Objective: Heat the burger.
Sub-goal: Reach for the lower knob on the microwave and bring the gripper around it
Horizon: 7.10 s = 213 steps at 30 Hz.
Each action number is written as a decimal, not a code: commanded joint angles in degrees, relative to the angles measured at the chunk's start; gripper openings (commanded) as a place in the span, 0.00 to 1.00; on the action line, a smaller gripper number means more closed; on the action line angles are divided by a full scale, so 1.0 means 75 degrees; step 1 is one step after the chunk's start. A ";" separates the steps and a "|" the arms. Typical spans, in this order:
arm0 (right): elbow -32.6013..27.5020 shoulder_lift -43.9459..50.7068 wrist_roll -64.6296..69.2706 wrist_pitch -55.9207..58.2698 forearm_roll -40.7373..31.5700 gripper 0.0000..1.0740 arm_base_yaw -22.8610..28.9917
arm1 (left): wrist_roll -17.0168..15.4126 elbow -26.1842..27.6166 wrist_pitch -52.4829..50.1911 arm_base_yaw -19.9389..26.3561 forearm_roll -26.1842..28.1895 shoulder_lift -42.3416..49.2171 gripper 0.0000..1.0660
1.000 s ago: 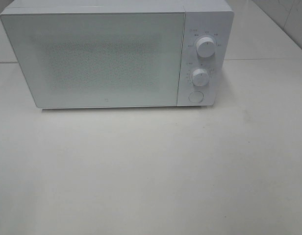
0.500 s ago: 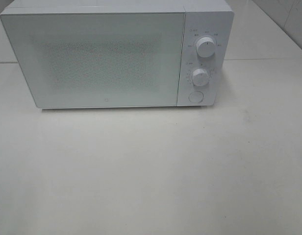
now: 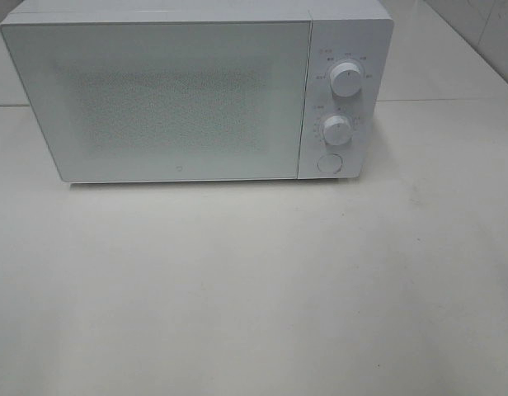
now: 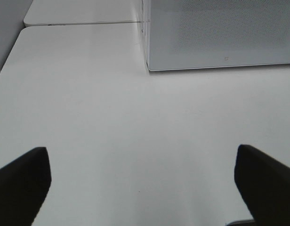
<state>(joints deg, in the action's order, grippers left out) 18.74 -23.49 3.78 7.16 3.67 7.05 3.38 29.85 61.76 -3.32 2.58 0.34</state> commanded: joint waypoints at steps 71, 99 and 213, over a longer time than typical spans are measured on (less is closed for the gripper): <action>-0.0825 -0.9519 -0.2773 -1.1505 -0.6562 0.70 0.4966 | -0.0015 -0.0015 -0.0069 0.0015 0.0069 0.0176 0.92; 0.0871 -1.0672 -0.2368 -1.1337 -0.6585 0.70 0.4675 | -0.0015 -0.0015 -0.0069 0.0015 0.0069 0.0176 0.92; 0.3950 -1.2773 -0.2834 -1.0619 -0.6173 0.66 0.3621 | -0.0015 -0.0015 -0.0069 0.0015 0.0069 0.0130 0.92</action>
<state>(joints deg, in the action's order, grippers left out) 46.47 -120.78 -17.25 -66.12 -42.28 35.18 3.38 29.85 61.76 -3.32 2.64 0.34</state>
